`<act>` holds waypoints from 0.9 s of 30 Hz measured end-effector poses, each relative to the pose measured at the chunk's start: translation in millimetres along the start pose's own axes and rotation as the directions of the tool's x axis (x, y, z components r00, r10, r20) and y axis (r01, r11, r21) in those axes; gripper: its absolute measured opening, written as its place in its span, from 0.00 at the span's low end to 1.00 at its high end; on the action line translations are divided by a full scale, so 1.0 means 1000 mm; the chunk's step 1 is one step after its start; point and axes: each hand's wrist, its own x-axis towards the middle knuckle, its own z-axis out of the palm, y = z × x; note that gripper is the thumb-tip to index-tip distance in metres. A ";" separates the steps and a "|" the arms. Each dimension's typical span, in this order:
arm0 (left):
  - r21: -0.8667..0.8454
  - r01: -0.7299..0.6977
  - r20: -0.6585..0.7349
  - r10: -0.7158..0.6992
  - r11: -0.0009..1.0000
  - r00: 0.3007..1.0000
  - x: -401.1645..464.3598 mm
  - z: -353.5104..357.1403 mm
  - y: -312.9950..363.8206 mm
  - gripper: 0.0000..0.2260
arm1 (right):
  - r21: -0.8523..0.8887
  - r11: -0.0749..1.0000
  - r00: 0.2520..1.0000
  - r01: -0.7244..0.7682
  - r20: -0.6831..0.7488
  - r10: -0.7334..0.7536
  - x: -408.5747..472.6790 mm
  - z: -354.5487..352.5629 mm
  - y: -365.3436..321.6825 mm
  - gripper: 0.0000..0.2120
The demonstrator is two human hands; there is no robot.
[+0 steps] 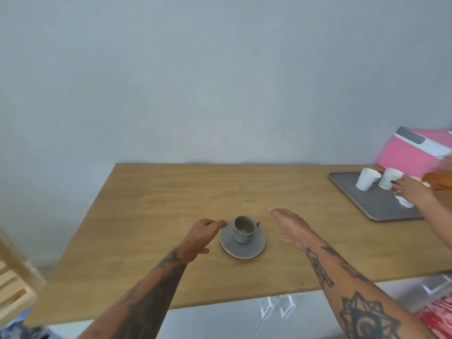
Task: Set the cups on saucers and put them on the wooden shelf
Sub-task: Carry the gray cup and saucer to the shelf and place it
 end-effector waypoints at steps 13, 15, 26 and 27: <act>-0.147 0.020 -0.078 -0.032 0.989 0.996 0.058 0.056 -0.013 0.17 | 0.054 0.999 0.966 -0.008 0.260 -0.006 0.089 0.010 0.054 0.10; -0.166 0.016 -0.102 -0.034 0.986 0.994 0.062 0.062 -0.012 0.13 | 0.071 0.997 0.956 0.002 0.291 -0.023 0.098 0.011 0.057 0.07; -0.300 -0.033 -0.188 -0.026 0.953 0.982 0.049 0.067 -0.011 0.08 | 0.115 0.986 0.922 0.122 0.353 -0.155 0.109 0.013 0.056 0.08; -0.300 -0.045 -0.196 -0.015 0.953 0.980 0.045 0.063 -0.008 0.08 | 0.116 0.984 0.920 0.137 0.354 -0.170 0.105 0.013 0.051 0.08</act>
